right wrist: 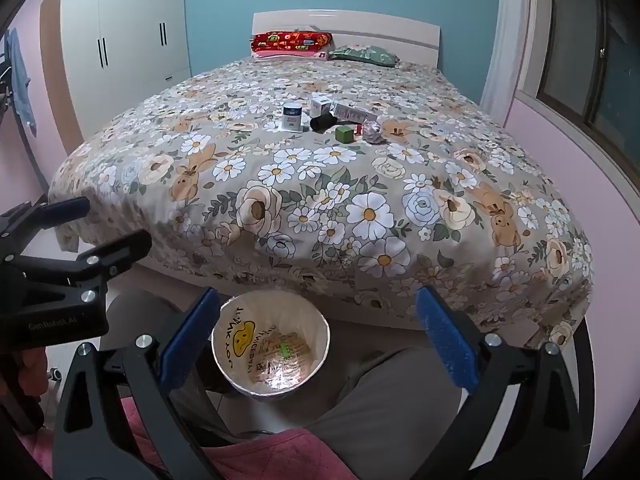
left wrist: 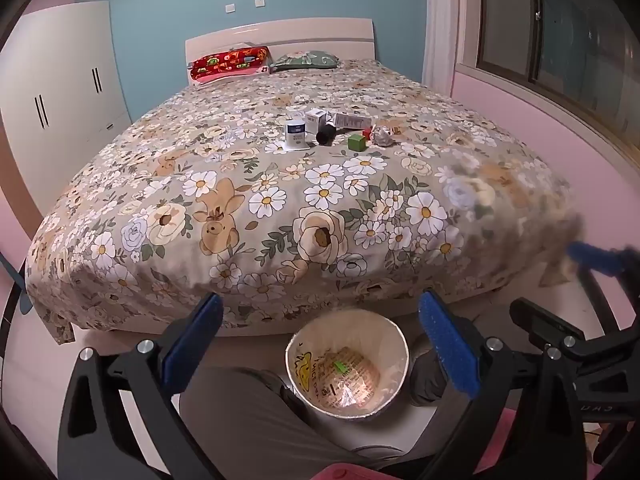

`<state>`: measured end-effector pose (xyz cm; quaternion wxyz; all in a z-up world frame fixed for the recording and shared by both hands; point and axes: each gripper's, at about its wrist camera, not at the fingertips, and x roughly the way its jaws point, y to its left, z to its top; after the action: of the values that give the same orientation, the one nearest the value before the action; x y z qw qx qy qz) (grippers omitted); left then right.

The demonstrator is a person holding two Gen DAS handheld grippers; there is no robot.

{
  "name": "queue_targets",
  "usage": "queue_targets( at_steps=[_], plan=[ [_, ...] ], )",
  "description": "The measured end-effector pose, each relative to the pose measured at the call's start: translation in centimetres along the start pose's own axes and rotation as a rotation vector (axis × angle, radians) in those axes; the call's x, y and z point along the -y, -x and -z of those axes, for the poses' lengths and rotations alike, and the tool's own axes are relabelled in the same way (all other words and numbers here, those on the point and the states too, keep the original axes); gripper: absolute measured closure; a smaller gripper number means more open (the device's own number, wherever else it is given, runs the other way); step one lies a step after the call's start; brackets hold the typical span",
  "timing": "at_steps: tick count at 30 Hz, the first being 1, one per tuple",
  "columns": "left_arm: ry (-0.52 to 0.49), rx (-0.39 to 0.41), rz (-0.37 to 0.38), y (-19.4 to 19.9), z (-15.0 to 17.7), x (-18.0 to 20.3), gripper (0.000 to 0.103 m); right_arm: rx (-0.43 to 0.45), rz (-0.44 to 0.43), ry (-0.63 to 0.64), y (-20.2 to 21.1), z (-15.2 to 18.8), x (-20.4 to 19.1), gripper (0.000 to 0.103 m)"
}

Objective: Collect trash

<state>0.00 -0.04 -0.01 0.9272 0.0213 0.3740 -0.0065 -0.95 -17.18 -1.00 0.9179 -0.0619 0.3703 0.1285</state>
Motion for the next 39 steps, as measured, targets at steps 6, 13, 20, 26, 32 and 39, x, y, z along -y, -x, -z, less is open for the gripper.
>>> queue_targets(
  at_steps=[6,13,20,26,32,39],
  plan=[
    [0.002,-0.009,0.003,0.7,-0.9,-0.6,0.004,0.005,0.008,0.003,0.2,-0.1,0.0,0.007],
    [0.001,0.008,-0.017,0.5,-0.7,-0.3,0.004,0.008,0.011,-0.006,0.0,0.3,-0.2,0.007],
    [-0.002,0.009,-0.018,0.6,-0.7,-0.4,0.004,0.017,0.024,0.003,0.7,0.0,-0.2,0.007],
    [0.007,0.020,-0.019,0.8,-0.7,-0.7,0.004,0.023,0.024,0.007,0.8,-0.2,0.0,0.007],
    [0.006,0.022,-0.020,0.8,-0.6,-0.7,0.004,0.024,0.027,0.006,0.8,-0.3,0.0,0.007],
    [0.008,0.023,-0.021,0.9,-0.7,-0.8,0.004,0.028,0.031,0.007,1.0,-0.5,0.2,0.007]
  ],
)
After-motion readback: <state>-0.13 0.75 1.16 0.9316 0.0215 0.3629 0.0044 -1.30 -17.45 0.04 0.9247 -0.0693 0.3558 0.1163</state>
